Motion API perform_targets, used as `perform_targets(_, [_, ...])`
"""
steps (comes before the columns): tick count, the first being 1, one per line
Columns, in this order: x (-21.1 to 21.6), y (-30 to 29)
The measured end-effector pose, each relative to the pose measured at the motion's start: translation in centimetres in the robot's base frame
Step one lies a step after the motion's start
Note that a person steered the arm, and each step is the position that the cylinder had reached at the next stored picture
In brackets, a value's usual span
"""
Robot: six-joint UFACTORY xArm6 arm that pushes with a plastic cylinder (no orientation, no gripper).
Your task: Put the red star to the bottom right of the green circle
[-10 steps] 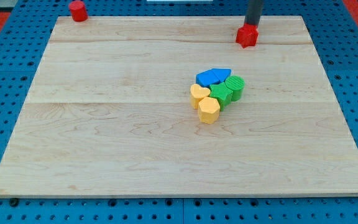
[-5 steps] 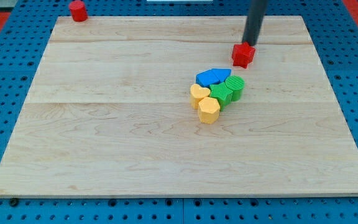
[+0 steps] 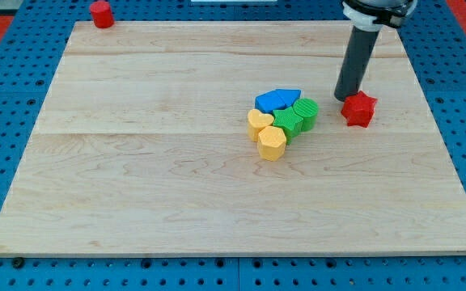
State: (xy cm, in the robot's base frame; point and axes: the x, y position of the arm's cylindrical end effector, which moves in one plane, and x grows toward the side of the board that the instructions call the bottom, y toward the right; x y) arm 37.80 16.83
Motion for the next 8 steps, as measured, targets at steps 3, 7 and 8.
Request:
perform_targets(3, [4.1, 6.4])
perform_targets(7, [5.0, 5.8])
perform_targets(8, [4.2, 5.0])
